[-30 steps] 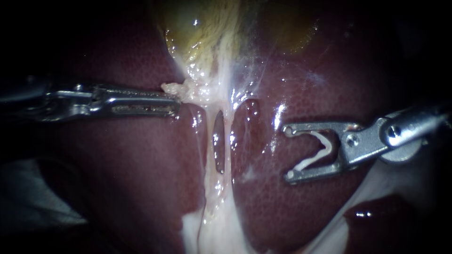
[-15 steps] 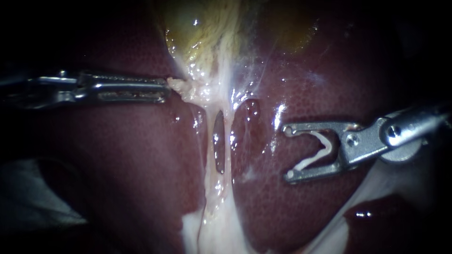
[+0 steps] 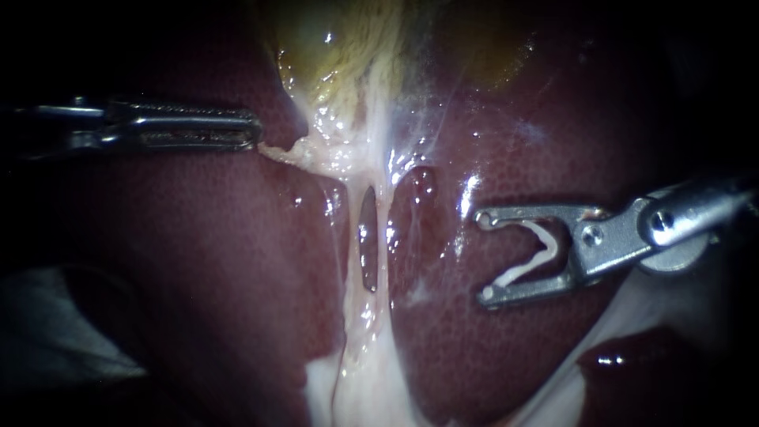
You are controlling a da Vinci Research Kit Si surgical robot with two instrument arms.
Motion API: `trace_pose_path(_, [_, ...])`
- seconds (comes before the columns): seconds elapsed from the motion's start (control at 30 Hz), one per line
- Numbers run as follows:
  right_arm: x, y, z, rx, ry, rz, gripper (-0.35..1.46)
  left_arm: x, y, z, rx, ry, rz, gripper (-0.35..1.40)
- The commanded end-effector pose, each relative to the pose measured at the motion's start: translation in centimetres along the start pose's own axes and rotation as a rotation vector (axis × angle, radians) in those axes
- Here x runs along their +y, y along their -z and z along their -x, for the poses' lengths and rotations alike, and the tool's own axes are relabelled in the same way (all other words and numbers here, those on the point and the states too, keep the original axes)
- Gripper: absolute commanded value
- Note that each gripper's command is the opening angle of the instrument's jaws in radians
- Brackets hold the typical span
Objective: Grabbing gallbladder
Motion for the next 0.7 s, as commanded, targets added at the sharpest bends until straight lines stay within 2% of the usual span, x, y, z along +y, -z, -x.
trace_pose_path(0.03, [0.0,0.0,0.0,0.0,0.0,-0.001,0.49,0.0,-0.01,0.01,0.0,0.0,-0.001,-0.35])
trace_pose_path(0.33, [0.0,0.0,0.0,0.0,0.001,-0.001,0.49,0.01,-0.05,-0.01,0.012,-0.021,-0.001,-0.35])
trace_pose_path(0.5, [0.0,0.0,0.0,0.0,0.001,-0.001,0.49,0.02,-0.11,-0.03,0.038,-0.071,0.0,0.22])
trace_pose_path(0.6, [0.0,0.0,0.0,0.0,0.001,-0.001,0.49,0.01,-0.14,-0.03,0.038,-0.095,-0.001,0.41])
trace_pose_path(0.7, [0.0,0.01,0.0,0.0,0.001,-0.001,0.49,0.01,-0.17,-0.02,0.039,-0.101,-0.006,0.49])
